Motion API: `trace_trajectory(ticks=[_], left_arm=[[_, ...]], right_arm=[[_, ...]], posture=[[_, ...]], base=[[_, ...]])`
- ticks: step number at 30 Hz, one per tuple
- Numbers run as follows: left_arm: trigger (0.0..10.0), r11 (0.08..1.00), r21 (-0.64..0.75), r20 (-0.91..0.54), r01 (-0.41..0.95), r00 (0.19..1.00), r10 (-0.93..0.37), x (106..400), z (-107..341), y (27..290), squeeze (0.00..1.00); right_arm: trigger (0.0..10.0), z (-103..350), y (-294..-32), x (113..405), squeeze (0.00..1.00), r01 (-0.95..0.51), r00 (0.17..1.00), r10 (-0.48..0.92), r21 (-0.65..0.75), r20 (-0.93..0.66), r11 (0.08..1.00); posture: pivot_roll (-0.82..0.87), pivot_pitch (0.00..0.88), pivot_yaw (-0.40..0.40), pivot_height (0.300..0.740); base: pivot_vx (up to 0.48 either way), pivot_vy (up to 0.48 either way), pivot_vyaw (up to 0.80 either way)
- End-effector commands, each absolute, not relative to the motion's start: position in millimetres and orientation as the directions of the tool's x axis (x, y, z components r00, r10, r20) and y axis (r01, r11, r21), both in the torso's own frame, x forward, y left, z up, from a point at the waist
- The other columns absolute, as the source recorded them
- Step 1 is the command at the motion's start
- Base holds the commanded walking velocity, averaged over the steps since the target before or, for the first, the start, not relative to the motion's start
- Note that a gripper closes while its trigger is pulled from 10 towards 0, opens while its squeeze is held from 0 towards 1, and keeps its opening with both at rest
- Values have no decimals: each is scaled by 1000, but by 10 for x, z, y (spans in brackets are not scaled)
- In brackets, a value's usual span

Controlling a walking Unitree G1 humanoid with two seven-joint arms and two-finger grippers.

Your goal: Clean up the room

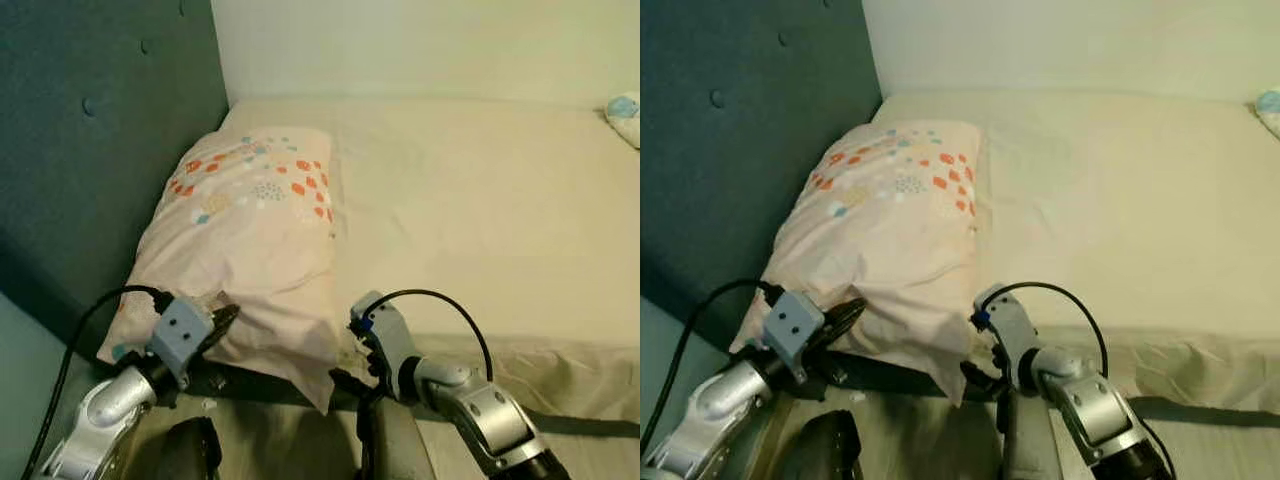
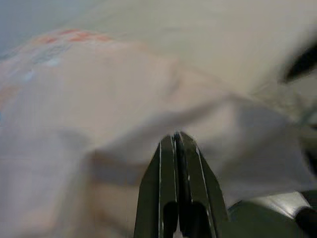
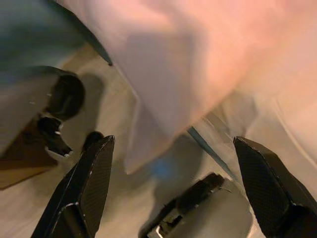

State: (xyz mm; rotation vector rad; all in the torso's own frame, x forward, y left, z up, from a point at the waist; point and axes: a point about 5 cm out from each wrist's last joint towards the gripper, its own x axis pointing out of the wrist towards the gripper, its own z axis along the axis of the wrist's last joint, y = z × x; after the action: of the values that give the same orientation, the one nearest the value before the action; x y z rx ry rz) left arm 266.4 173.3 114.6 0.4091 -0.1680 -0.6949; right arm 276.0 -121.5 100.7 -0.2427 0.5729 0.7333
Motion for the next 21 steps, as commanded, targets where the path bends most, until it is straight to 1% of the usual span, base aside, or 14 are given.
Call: trace_trajectory(ticks=[1, 2, 3, 5, 6, 7, 8, 9, 12, 14, 16, 18, 20, 21], left_arm=[[0, 614, 407, -109, 676, 703, -702, 2607, 941, 1618, 0], [0, 614, 407, -109, 676, 703, -702, 2607, 941, 1618, 0], [0, 553, 491, -210, 673, 708, -674, 2713, 758, 1588, 0], [0, 438, 616, -347, 655, 724, -595, 2872, 505, 1556, 0], [0, 438, 616, -347, 655, 724, -595, 2872, 505, 1556, 0], [0, 357, 680, -418, 640, 739, -528, 2989, 402, 1508, 0], [0, 357, 680, -418, 640, 739, -528, 2989, 402, 1508, 0], [0, 308, 727, -442, 614, 761, -474, 3085, 403, 1462, 0], [0, 285, 764, -442, 578, 792, -422, 3197, 445, 1424, 0], [0, 285, 764, -442, 578, 792, -422, 3197, 445, 1424, 0], [0, 244, 803, -436, 544, 815, -382, 3324, 531, 1391, 0], [0, 224, 820, -428, 527, 824, -371, 3372, 571, 1381, 0], [0, 244, 872, -339, 424, 883, -323, 3571, 813, 1416, 0], [0, 244, 872, -339, 424, 883, -323, 3571, 813, 1416, 0]], right_arm=[[10000, 1022, -1151, 2694, 0, -732, 557, 607, 9, -567, 681], [10000, 1022, -1151, 2694, 0, -732, 557, 607, 9, -567, 681], [10000, 1057, -1146, 2675, 0, -740, 554, 617, 9, -560, 673], [10000, 1129, -1136, 2637, 0, -746, 555, 634, 15, -538, 666], [10000, 1129, -1136, 2637, 0, -746, 555, 634, 15, -538, 666], [10000, 1233, -1130, 2591, 0, -755, 556, 669, 36, -493, 655], [10000, 1233, -1130, 2591, 0, -755, 556, 669, 36, -493, 655], [10000, 1315, -1138, 2556, 0, -761, 560, 691, 45, -458, 647], [10000, 1365, -1144, 2520, 0, -764, 565, 702, 46, -433, 643], [10000, 1365, -1144, 2520, 0, -764, 565, 702, 46, -433, 643], [10000, 1380, -1146, 2479, 0, -765, 563, 712, 60, -419, 641], [10000, 1382, -1147, 2463, 0, -765, 562, 714, 65, -417, 640], [10000, 1373, -1158, 2450, 0, -761, 568, 709, 63, -418, 646], [10000, 1373, -1158, 2450, 0, -761, 568, 709, 63, -418, 646]], posture=[[-77, 157, -50, 577], [-77, 157, -50, 577], [-98, 189, -43, 577], [-114, 202, -33, 577], [-114, 202, -33, 577], [-145, 227, -9, 577], [-145, 227, -9, 577], [-158, 236, 2, 577], [-178, 248, 19, 577], [-178, 248, 19, 577], [-186, 257, 31, 577], [-186, 257, 31, 577], [-184, 259, 35, 577], [-184, 259, 35, 577]], base=[[0, 0, 0], [0, 0, 0], [0, 0, 0], [0, 0, 0], [0, 0, 0], [0, 0, 0], [0, 0, 0], [0, 0, 0], [0, 0, 0], [0, 0, 0], [0, 0, 0], [0, 0, 0], [0, 0, 0], [0, 0, 0]])
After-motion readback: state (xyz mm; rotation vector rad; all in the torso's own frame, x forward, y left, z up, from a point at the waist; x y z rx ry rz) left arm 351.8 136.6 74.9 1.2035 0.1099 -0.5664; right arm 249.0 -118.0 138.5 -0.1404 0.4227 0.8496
